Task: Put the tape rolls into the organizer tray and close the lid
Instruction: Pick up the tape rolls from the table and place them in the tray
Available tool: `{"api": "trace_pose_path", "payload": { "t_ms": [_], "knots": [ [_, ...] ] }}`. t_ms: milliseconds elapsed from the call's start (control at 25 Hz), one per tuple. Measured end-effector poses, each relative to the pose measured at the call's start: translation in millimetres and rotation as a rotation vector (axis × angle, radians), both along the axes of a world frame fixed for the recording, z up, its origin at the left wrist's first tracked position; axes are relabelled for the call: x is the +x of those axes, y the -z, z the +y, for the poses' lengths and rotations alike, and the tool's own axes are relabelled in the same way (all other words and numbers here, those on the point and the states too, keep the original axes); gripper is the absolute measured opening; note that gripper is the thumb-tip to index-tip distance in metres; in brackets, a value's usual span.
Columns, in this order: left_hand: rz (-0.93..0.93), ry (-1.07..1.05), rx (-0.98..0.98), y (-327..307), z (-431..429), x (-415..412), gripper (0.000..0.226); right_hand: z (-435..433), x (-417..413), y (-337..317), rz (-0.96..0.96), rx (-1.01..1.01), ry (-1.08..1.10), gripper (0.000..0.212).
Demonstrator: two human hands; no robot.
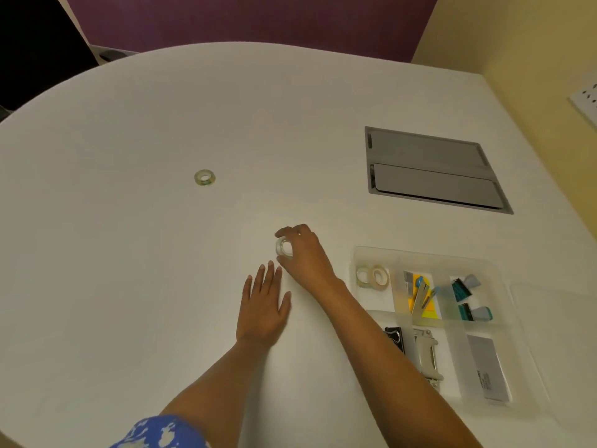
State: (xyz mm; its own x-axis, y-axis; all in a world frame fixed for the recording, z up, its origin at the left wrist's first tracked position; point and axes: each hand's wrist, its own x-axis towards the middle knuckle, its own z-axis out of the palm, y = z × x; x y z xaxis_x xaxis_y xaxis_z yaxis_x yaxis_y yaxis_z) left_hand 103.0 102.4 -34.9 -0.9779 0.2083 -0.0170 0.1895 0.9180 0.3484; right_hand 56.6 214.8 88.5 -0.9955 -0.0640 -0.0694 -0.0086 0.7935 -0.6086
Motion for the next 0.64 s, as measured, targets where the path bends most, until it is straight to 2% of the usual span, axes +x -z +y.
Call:
{"api": "trace_pose_path", "payload": {
  "t_ms": [360, 640],
  "knots": [
    [-0.032, 0.019, 0.027, -1.5, 1.2, 1.7, 0.059, 93.9, 34.9, 1.7, -0.098, 0.058, 0.381, 0.040],
    [-0.044, 0.008, 0.007, -2.6, 1.0, 2.3, 0.059, 116.7, 48.6, 12.9, -0.214, 0.127, 0.427, 0.045]
  ]
}}
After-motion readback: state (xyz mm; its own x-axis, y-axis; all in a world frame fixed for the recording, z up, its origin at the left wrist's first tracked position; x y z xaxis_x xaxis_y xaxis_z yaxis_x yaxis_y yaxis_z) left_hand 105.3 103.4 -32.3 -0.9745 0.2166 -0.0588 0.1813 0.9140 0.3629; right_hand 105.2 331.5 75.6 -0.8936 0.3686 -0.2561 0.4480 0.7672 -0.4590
